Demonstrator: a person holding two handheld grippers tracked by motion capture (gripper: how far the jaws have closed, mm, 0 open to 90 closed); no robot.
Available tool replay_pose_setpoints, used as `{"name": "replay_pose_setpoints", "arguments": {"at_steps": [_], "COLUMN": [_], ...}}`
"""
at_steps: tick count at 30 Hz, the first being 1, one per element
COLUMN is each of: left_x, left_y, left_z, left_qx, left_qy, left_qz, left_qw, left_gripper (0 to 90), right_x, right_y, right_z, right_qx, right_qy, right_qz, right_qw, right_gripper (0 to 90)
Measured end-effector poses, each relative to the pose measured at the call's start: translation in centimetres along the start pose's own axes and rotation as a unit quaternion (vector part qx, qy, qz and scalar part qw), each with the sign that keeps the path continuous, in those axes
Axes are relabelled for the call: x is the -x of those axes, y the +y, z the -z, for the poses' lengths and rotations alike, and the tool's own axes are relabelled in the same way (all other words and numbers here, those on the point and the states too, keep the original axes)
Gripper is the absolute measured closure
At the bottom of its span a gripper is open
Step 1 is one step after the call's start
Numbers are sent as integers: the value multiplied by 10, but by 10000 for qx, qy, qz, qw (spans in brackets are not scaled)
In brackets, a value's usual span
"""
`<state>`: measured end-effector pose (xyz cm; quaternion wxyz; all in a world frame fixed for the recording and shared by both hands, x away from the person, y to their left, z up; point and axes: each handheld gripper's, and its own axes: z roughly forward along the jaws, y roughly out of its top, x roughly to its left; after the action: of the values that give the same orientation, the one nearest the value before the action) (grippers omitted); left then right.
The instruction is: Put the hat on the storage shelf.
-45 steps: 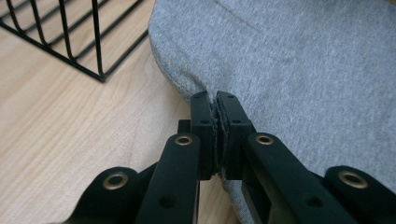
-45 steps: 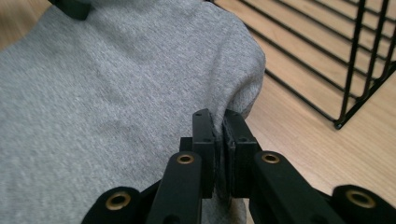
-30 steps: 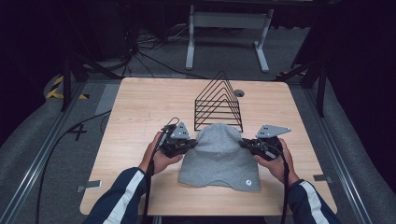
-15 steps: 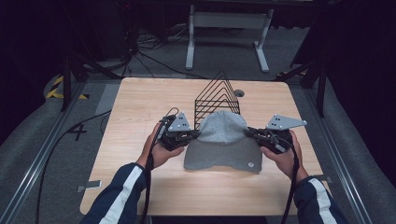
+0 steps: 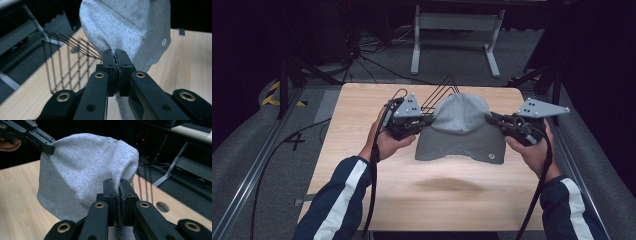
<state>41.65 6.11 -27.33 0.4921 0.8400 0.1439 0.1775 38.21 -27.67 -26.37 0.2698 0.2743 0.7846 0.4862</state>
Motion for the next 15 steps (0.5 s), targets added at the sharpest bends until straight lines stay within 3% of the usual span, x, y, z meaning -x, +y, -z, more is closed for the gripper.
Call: {"name": "replay_pose_setpoints", "arguments": {"at_steps": [7,11,15], "left_x": [-20,-37,-51], "left_y": [28,41,52], "left_z": [4,8,15], "left_qx": [34,142,422], "left_qy": [212,329,416], "left_qz": [-101,15,133], "left_qw": [9997,9994,9982], "left_gripper": [878,878,879], "right_x": [16,19,27], "right_y": [45,60,79], "right_z": [5,1,0], "right_qx": [188,185,292], "right_qy": [-189,-290,-395], "right_qz": [114,216,308], "right_qw": [9996,9992,9983], "right_gripper": [856,856,856]}}
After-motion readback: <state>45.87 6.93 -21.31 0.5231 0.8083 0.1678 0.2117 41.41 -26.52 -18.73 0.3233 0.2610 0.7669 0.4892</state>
